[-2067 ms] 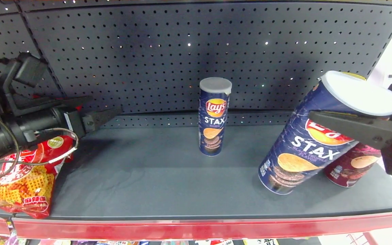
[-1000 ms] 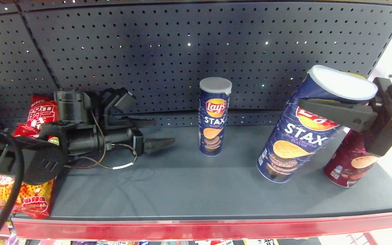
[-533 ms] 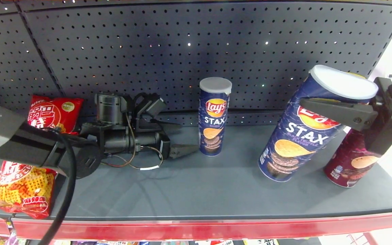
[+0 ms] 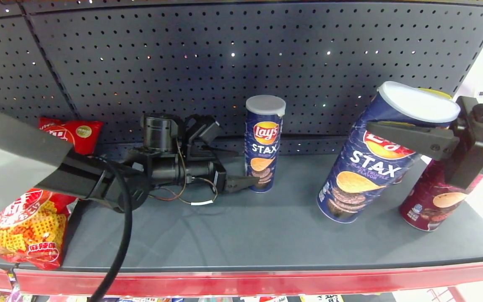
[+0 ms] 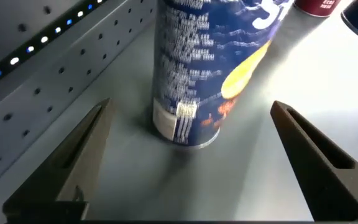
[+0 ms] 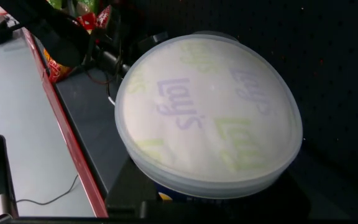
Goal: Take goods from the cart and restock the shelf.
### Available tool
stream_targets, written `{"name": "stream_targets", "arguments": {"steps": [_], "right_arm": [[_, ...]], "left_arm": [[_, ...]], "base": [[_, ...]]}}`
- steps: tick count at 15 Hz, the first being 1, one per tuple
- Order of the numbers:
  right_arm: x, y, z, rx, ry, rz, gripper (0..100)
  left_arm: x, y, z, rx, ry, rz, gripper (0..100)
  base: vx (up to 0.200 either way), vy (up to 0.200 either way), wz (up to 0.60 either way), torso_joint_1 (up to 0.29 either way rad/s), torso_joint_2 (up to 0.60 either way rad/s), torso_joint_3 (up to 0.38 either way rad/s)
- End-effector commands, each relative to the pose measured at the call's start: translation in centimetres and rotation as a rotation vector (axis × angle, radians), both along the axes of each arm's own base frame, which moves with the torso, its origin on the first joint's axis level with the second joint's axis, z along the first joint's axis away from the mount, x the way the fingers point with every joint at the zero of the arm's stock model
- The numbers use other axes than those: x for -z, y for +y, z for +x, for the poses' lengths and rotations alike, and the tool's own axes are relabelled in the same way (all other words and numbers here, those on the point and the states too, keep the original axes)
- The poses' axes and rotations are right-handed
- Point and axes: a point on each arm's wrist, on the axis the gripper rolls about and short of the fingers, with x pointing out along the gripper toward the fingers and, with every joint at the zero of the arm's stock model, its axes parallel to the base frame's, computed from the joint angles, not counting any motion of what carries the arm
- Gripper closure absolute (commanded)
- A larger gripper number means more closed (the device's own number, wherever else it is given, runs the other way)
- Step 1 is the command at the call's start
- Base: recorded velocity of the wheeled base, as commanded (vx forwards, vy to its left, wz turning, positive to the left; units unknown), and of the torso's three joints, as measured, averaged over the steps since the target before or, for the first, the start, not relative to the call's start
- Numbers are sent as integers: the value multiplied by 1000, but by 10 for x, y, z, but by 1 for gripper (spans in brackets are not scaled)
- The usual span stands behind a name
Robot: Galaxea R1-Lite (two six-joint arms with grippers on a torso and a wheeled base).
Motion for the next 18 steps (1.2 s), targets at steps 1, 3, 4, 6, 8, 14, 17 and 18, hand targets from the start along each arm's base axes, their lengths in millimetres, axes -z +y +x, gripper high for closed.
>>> {"name": "stream_targets", "arguments": {"steps": [1,3,4,6,8,14,17,18], "right_arm": [[0,0,0,0,0,2,100],[0,-1,1,6,5,3,100],[0,-2,0,7,4,4,100],[1,-2,1,10,7,2,100],[1,-2,1,10,8,2,100],[7,-3,-2,12,24,-4,100],[7,-3,-2,10,22,-4,100],[8,-3,-1,12,25,-5,100]], "left_arm": [[8,-7,7,7,9,4,0],[11,-12,13,10,4,2,0],[12,-16,14,17,4,1,0],[16,-22,18,24,3,1,0],[18,-28,23,30,-6,-3,0],[28,-37,36,31,-10,-4,0],[29,-43,35,35,-14,-3,0],[29,-44,35,38,-16,-4,100]], "base": [[0,0,0,0,0,0],[0,0,0,0,0,0],[0,0,0,0,0,0],[0,0,0,0,0,0],[0,0,0,0,0,0],[0,0,0,0,0,0],[0,0,0,0,0,0],[0,0,0,0,0,0]]}}
